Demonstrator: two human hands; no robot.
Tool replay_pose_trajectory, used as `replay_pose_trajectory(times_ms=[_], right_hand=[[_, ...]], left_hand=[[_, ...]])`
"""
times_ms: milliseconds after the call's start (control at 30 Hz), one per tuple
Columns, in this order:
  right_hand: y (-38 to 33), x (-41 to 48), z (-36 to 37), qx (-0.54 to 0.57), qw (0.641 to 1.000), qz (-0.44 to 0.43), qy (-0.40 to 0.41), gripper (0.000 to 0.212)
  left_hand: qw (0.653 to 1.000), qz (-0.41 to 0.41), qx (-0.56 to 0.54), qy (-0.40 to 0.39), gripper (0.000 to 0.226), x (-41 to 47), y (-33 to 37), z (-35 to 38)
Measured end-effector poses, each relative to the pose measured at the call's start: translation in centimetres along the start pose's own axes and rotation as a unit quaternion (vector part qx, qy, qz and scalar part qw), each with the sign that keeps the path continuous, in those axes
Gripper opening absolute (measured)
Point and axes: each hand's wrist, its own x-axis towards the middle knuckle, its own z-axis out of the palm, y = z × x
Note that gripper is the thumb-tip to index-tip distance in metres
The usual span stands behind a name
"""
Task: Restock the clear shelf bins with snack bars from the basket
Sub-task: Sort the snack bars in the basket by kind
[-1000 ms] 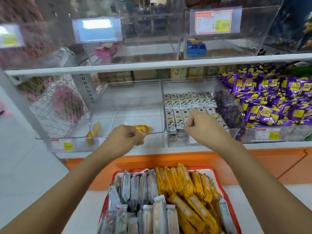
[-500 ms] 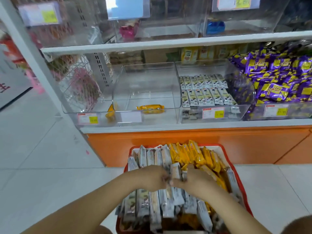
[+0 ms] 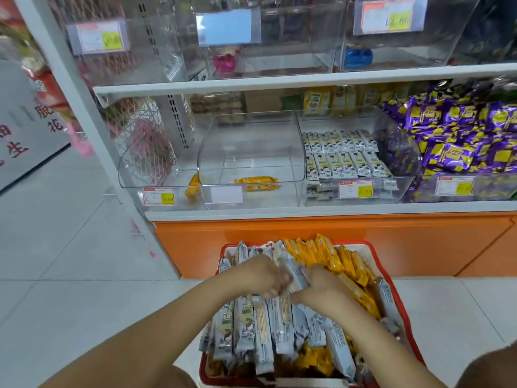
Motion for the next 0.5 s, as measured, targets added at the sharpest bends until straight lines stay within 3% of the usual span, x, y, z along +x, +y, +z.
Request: replay_pose_trajectory(times_ms=[33,100,200,333,500], right_hand=[[-0.1,0.0,-0.4,0.026,0.999,-0.027,0.03,0.06],[-0.6,-0.3,-1.5,0.088,0.987,-0.083,0.107,0.056],[-1.7,-0.8,-3.3,0.168,0.956,-0.156,0.185,0.054],[-1.3,-0.1,-6.4,0.219,0.939,-0.195,0.181,0.044],[0.6,1.5,-11.7,0.37,0.899,-0.213,0.099,0.038]], left_hand=[[0.997,0.003,-0.069,0.023,0.032,0.0,0.5,-0.1],[0.982,0.039,-0.167,0.077,0.045,-0.4,2.1,-0.7],[0.968,0.086,-0.191,0.139,0.039,-0.6,4.5,-2.0],[0.963,0.128,-0.195,0.137,0.037,0.4,7.3,-3.2],[0.93,0.128,-0.337,0.066,0.029,2.0,10.0,-4.2]])
